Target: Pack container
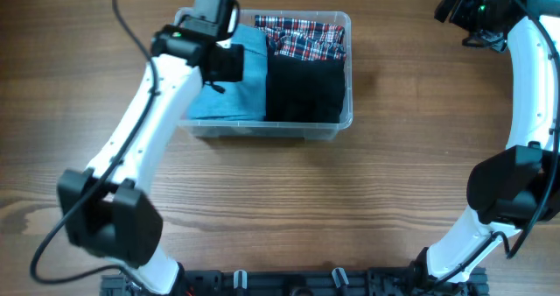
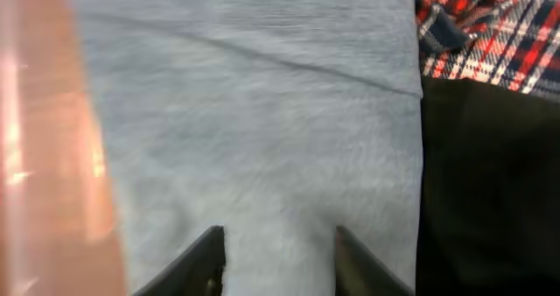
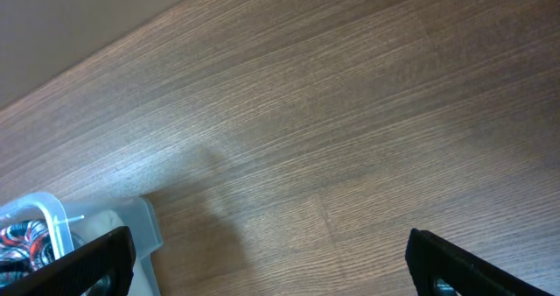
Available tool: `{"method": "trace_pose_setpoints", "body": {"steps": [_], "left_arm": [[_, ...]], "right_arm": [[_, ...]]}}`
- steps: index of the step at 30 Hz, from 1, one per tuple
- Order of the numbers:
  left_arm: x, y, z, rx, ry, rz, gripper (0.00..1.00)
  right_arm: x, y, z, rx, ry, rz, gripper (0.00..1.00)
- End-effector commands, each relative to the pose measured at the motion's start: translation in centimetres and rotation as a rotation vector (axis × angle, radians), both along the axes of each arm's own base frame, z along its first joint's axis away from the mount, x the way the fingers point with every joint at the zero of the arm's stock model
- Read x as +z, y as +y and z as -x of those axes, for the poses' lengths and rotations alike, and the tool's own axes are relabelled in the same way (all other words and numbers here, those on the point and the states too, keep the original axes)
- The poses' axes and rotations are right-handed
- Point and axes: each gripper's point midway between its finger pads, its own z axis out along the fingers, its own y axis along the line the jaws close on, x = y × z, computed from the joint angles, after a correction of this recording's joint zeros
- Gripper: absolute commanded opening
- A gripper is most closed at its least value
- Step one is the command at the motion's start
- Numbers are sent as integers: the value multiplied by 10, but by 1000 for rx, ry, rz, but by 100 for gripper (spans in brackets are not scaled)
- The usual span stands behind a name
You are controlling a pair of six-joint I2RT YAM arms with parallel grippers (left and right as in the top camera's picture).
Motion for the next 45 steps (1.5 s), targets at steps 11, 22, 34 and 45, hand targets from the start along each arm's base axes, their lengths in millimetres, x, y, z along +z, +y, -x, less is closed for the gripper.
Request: {"method": "trace_pose_setpoints", "body": {"steps": [11, 22, 34, 45], "left_arm": [[86, 20, 45, 16, -139, 40, 94], [126, 28, 99, -10, -162, 91, 100], [133, 46, 115, 33, -161, 87, 100], [154, 73, 113, 84, -245, 111, 100]], "right_arm": [[-4, 0, -1, -12, 7, 0, 100], [-4, 0, -1, -12, 7, 0, 100], [-4, 0, -1, -12, 7, 0, 100], [-4, 0, -1, -12, 7, 0, 100]]}}
